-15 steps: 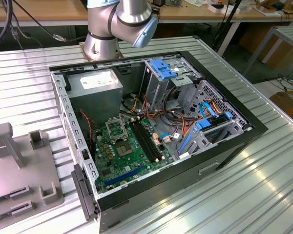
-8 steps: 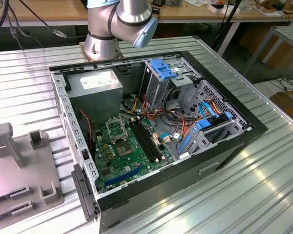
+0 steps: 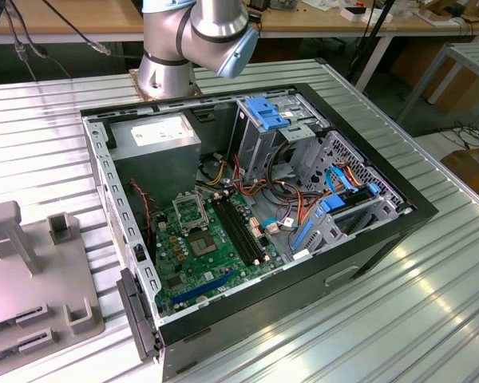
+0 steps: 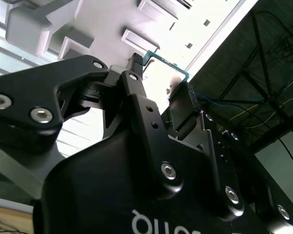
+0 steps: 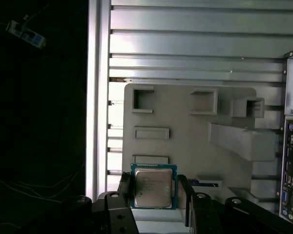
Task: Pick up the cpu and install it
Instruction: 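Pick up the cpu and move it towards the insertion slot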
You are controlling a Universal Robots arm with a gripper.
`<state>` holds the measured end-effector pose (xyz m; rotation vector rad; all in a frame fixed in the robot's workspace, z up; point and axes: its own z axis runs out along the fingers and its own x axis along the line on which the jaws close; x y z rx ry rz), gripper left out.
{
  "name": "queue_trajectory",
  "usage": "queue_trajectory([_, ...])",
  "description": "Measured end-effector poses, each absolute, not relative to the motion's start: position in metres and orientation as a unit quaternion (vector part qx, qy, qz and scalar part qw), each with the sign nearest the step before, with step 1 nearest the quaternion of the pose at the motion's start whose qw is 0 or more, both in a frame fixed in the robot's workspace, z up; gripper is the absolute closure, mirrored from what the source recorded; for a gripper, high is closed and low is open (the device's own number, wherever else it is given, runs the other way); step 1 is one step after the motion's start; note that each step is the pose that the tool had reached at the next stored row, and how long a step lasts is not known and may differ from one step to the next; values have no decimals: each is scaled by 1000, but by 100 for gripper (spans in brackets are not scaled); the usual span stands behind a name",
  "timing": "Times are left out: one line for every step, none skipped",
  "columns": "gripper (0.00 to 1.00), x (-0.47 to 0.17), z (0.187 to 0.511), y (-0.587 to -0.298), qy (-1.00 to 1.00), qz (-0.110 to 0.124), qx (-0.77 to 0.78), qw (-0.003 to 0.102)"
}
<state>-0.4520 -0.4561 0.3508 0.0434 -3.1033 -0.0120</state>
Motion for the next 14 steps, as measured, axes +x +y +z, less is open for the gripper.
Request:
queue_trajectory([53, -452, 353, -456, -1000, -4, 14, 19])
queue_trajectory([53, -452, 354, -456, -1000, -4, 14, 19])
queue_trajectory([53, -452, 355, -456, -1000, -4, 14, 19])
queue_trajectory([53, -452, 356, -456, -1000, -4, 14, 19])
queue_trajectory([53, -452, 357, -456, -1000, -4, 14, 19])
queue_trajectory([53, -452, 359, -456, -1000, -4, 14, 19])
queue_trajectory([53, -452, 359, -456, -1000, -4, 14, 19])
queue_trajectory([53, -452, 360, -456, -1000, -4, 14, 19])
queue_trajectory([53, -452, 361, -456, -1000, -4, 14, 19])
queue_trajectory([53, -452, 363, -456, -1000, -4, 14, 19])
queue_trajectory([53, -452, 365, -456, -1000, -4, 14, 19])
queue_trajectory([53, -452, 366, -456, -1000, -4, 14, 19])
queue_trajectory([53, -452, 368, -456, -1000, -4, 14, 19])
queue_trajectory([53, -452, 369, -456, -1000, -4, 14, 19])
